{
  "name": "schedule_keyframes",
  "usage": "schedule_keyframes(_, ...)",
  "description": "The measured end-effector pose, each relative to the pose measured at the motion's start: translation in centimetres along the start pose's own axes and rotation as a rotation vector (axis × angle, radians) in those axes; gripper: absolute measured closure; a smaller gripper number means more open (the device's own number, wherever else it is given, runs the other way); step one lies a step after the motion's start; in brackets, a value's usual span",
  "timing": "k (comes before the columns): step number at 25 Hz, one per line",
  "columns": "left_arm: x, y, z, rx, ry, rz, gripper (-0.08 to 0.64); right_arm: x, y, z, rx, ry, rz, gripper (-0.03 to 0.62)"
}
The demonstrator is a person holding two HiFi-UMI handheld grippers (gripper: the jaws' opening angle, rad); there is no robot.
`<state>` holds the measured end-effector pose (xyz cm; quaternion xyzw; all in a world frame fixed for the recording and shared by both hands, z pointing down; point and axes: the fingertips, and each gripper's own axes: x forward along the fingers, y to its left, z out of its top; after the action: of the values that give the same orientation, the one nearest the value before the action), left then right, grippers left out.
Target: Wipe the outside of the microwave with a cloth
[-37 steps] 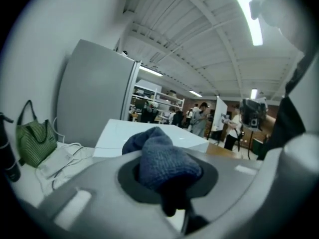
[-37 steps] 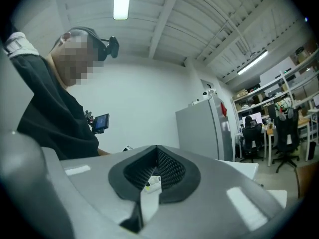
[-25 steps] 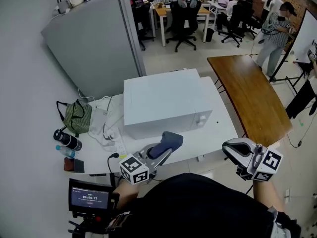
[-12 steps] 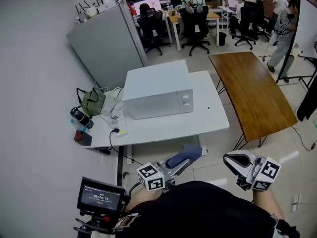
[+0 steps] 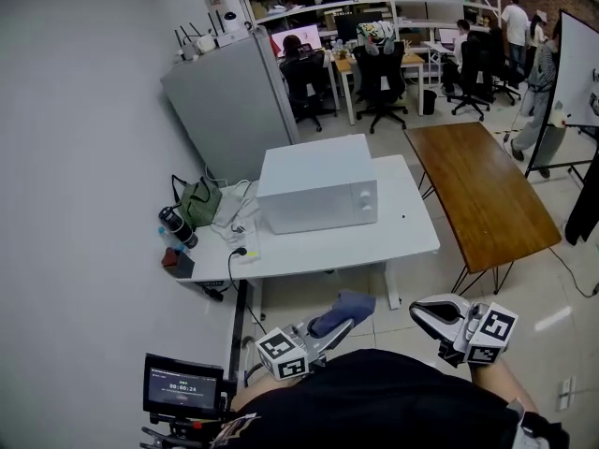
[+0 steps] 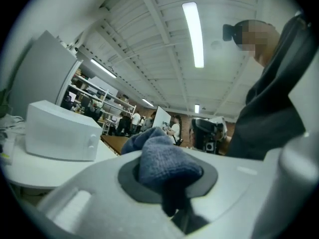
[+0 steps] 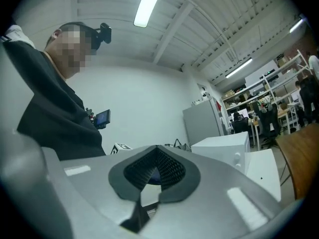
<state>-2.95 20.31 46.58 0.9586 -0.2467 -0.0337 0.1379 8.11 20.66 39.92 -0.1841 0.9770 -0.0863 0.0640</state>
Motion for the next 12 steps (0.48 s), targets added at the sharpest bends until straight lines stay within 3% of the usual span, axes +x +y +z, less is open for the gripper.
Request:
schedule_keyframes(7,-8.9,1.2,1.2,-0.026,-0.060,0.104,0.499,6.9,5.2,-0.4,-0.013,0.022,0.100,0.588)
schedule_keyframes(12,-11.7,1.8,0.6,-0.053,-0.079,0.089,0.499,9.3,7.7,0.0,0.013,-0.003,0.132,0.588)
